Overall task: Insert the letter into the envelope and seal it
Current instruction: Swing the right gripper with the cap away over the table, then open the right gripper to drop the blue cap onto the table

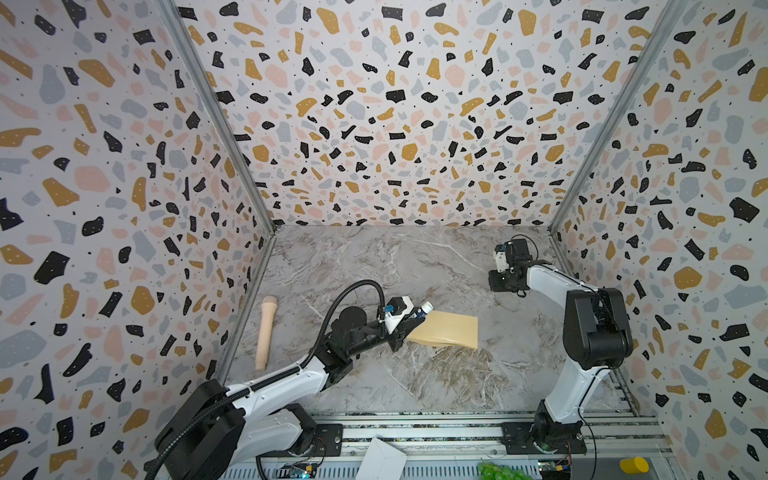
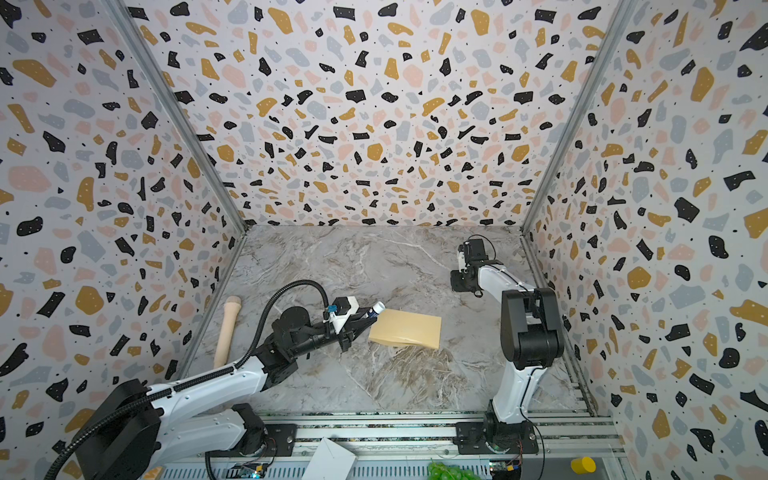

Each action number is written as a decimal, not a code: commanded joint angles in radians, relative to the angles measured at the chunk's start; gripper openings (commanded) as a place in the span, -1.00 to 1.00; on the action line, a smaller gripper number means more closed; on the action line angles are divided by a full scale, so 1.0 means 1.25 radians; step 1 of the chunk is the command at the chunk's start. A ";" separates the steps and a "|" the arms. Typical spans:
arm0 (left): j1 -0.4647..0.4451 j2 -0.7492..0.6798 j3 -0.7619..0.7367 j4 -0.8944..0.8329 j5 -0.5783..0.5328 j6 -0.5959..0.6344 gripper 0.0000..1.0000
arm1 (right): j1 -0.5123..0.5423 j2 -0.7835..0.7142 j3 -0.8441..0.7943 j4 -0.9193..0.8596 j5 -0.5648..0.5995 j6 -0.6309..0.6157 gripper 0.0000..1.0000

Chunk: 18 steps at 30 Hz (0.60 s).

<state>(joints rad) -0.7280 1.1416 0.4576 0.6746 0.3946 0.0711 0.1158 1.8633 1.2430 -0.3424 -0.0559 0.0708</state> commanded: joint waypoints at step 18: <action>0.001 -0.009 0.005 0.066 -0.022 -0.023 -1.00 | -0.003 -0.071 -0.014 -0.042 -0.053 0.016 0.23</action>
<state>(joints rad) -0.7280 1.1419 0.4576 0.6758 0.3798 0.0589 0.1150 1.8854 1.2343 -0.3527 -0.0799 0.0738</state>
